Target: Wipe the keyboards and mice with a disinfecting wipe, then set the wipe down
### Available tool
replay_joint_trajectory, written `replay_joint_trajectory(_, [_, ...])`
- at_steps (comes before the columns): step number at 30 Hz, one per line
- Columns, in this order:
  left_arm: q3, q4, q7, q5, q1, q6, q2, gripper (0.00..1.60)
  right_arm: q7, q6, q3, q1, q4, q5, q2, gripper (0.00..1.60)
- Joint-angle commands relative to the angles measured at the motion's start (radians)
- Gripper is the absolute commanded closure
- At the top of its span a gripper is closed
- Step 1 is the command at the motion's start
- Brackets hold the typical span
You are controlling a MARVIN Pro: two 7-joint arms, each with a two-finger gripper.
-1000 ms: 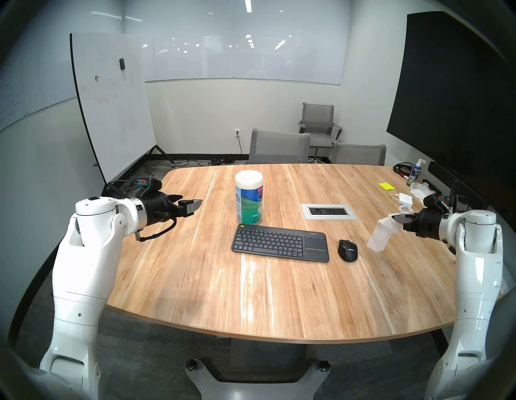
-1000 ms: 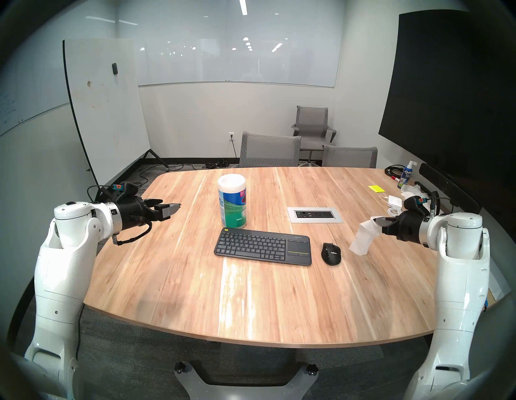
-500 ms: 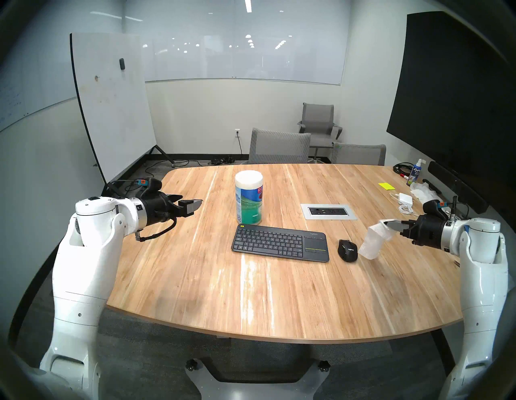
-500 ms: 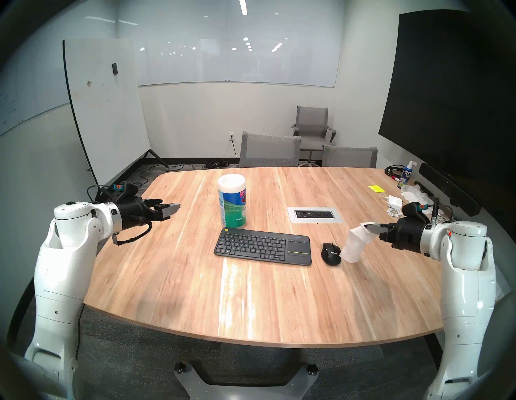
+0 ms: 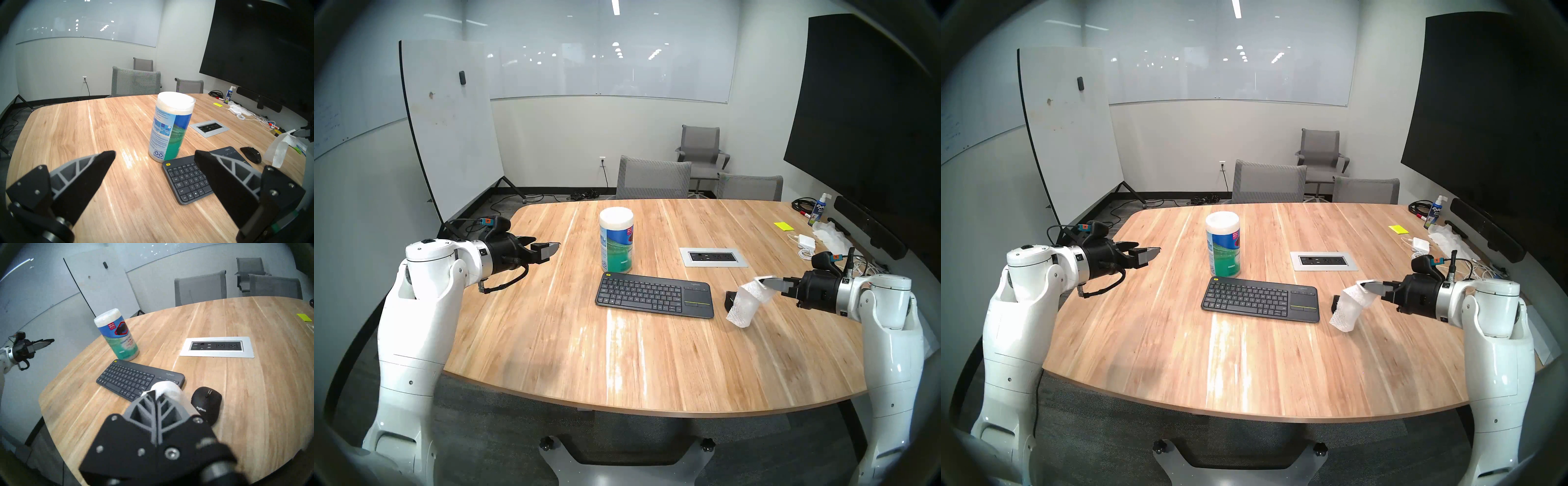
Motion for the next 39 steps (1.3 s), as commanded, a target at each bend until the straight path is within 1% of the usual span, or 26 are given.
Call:
replay_joint_trajectory(1, [-0.003, -0.024, 0.001, -0.002, -0.013, -0.003, -0.002, 0.0, -0.002, -0.042, -0.011, 0.04, -0.02, 0.031, -0.064, 1.6])
replay_joint_trajectory(3, [-0.003, -0.024, 0.001, -0.002, -0.013, -0.003, -0.002, 0.0, -0.03, -0.051, -0.017, 0.049, -0.019, 0.022, -0.088, 1.6])
replay_joint_trajectory(6, [-0.003, -0.024, 0.001, -0.002, -0.013, -0.003, -0.002, 0.0, -0.065, -0.089, -0.022, 0.064, -0.007, 0.008, -0.124, 1.6])
replay_joint_trajectory(8, [-0.003, -0.024, 0.001, -0.002, -0.013, -0.003, -0.002, 0.0, -0.082, -0.114, -0.025, 0.07, 0.002, 0.004, -0.138, 1.6])
replay_joint_trajectory(11, [-0.003, -0.024, 0.001, -0.002, -0.012, -0.003, -0.002, 0.0, -0.102, -0.139, -0.029, 0.074, 0.011, -0.001, -0.144, 1.6])
replay_joint_trajectory(15, [-0.003, -0.024, 0.002, -0.002, -0.012, -0.003, -0.002, 0.0, -0.107, -0.177, -0.042, 0.078, 0.039, -0.006, -0.134, 1.6])
replay_joint_trajectory(20, [-0.003, -0.024, 0.002, -0.002, -0.012, -0.003, -0.002, 0.0, -0.087, -0.238, -0.042, 0.075, 0.07, -0.004, -0.125, 1.6])
replay_joint_trajectory(23, [-0.003, -0.024, 0.002, -0.002, -0.012, -0.003, -0.002, 0.0, -0.072, -0.257, -0.038, 0.071, 0.081, 0.001, -0.116, 1.6])
replay_joint_trajectory(28, [-0.003, -0.024, 0.002, -0.002, -0.012, -0.003, -0.002, 0.0, -0.043, -0.276, -0.027, 0.068, 0.095, 0.009, -0.106, 1.6])
replay_joint_trajectory(33, [-0.003, -0.024, 0.002, -0.002, -0.012, -0.003, -0.002, 0.0, -0.021, -0.276, -0.021, 0.068, 0.103, 0.013, -0.098, 1.6])
replay_joint_trajectory(39, [-0.003, -0.025, 0.002, -0.002, -0.012, -0.003, -0.002, 0.0, -0.003, -0.289, -0.023, 0.058, 0.117, 0.001, -0.087, 1.6])
